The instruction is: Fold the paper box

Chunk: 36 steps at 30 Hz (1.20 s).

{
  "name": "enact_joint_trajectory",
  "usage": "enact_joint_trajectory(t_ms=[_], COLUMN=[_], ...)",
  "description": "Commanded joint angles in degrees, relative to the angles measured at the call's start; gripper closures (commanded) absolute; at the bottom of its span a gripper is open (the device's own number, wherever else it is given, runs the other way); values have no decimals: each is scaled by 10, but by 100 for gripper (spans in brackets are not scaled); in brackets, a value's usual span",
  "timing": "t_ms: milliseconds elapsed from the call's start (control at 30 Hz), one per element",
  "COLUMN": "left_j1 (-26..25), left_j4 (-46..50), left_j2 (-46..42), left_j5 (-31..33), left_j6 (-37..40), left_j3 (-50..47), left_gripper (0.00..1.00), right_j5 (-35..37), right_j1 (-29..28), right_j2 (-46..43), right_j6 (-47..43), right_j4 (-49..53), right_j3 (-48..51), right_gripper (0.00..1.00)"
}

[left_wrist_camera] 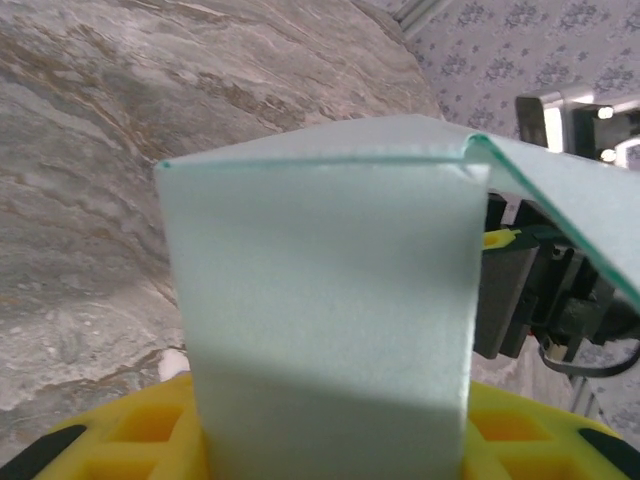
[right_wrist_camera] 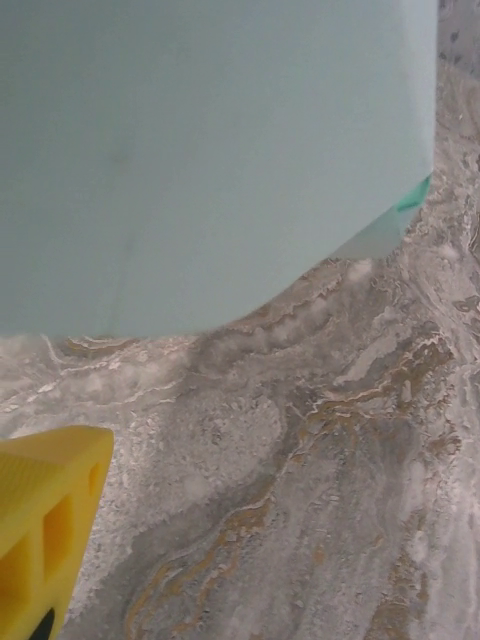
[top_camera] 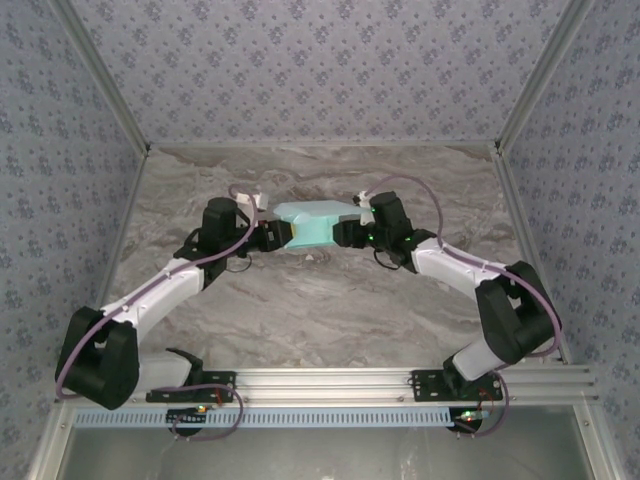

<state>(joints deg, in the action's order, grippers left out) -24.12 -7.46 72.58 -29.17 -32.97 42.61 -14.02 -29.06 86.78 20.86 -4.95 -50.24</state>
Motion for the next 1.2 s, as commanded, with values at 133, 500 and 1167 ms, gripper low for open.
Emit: enact_joint_trajectory(t_ms=[133, 500, 1167], left_j1=[18, 19, 81], left_j4=[-3, -101, -83], left_j2=[47, 211, 133], left_j5=[-19, -79, -61], left_j6=[-40, -37, -17], left_j3=[23, 26, -9], left_gripper=[61, 58, 16], right_j5=[-113, -109, -89], right_j1=[78, 159, 212], right_j2=[-64, -116, -59], right_j6=[36, 40, 34], right_j4=[-27, -13, 107], right_j3=[60, 100, -46], right_gripper=[33, 32, 27])
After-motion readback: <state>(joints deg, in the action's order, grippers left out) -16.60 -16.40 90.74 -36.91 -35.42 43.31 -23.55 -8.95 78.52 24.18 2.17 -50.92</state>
